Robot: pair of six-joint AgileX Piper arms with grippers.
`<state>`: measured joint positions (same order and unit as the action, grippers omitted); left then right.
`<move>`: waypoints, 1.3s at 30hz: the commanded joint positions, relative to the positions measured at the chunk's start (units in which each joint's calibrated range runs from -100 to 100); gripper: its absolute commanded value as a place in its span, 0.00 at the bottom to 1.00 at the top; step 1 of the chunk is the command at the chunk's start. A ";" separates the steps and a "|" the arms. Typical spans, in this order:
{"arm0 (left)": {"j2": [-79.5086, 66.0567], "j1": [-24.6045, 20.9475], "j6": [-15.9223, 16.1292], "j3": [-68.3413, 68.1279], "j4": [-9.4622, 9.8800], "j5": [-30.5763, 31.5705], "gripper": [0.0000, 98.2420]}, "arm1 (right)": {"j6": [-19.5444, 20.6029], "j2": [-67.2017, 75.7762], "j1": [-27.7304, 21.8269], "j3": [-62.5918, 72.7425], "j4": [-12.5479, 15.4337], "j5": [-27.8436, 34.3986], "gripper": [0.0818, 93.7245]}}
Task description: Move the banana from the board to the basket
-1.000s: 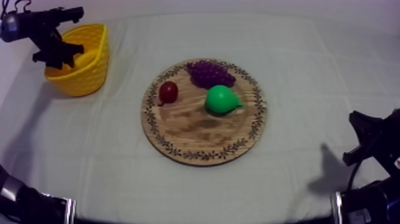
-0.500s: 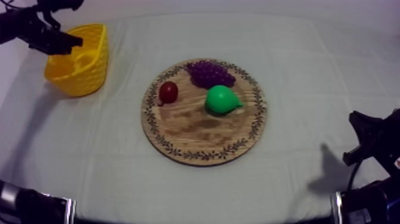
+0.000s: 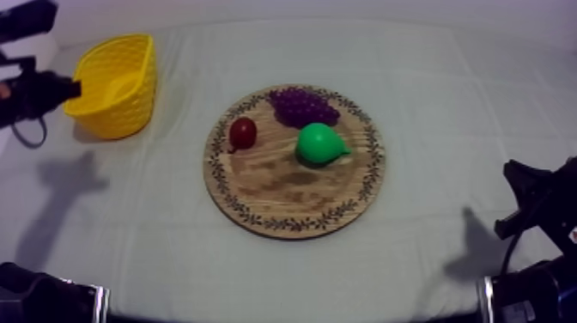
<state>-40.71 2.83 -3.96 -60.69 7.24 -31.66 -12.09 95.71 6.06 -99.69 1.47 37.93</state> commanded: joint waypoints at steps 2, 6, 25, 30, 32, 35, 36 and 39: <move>-24.20 -1.50 2.24 -15.16 -2.78 -1.60 0.00 | 0.00 0.04 -0.01 0.03 0.02 0.05 0.00; -35.35 -2.23 3.04 -21.51 -3.92 -4.19 0.00 | 0.00 0.04 -0.01 0.03 0.02 0.05 0.00; -58.55 -0.21 2.65 -35.89 -4.52 -10.41 0.00 | 0.00 0.04 -0.01 0.03 0.02 0.05 0.00; -59.16 0.45 2.52 -36.20 -4.60 -10.18 0.00 | 0.00 0.04 -0.01 0.03 0.02 0.05 0.00; -59.23 0.60 0.92 -36.92 -4.71 -8.06 0.00 | 0.00 0.04 -0.01 0.03 0.02 0.05 0.00; -59.27 0.70 -2.76 -38.31 -4.79 -3.38 0.00 | 0.00 0.04 -0.01 0.03 0.02 0.05 0.00; -59.27 0.72 -3.92 -38.55 -4.80 -2.57 0.00 | 0.00 0.04 -0.01 0.03 0.02 0.05 0.00; -59.28 0.74 -6.26 -38.90 -4.82 -1.32 0.00 | 0.00 0.04 -0.01 0.03 0.02 0.05 0.00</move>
<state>-100.00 3.56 -7.83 -99.49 2.43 -33.25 -12.09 95.71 6.06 -99.69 1.47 37.99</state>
